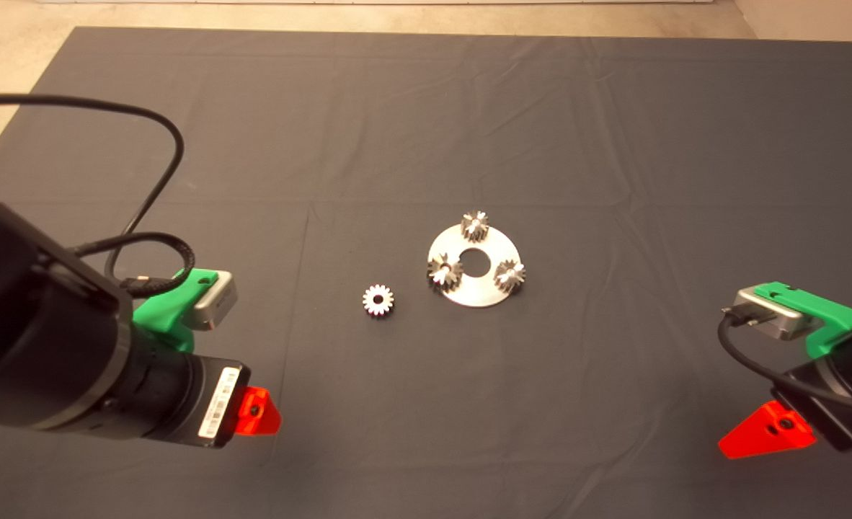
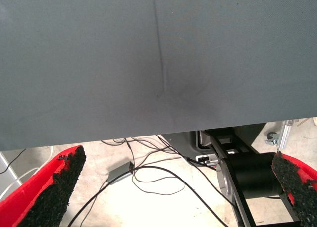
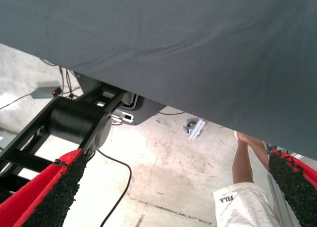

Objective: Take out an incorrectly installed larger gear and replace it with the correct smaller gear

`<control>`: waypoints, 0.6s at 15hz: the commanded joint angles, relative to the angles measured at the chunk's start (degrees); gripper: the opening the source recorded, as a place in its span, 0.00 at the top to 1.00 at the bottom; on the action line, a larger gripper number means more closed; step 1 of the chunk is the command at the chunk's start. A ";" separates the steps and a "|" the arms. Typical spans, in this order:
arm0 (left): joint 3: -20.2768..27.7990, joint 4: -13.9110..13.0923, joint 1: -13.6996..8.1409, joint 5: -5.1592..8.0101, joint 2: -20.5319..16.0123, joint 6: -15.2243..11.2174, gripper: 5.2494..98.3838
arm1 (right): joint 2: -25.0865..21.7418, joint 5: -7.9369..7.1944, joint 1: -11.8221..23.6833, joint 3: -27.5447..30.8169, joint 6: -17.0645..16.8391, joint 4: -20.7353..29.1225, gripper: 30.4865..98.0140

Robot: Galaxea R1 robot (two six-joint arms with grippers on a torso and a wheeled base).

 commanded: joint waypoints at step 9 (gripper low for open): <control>0.44 -0.90 -0.64 2.48 -0.24 -0.36 0.01 | -0.36 -0.08 0.99 0.22 -0.04 1.34 0.00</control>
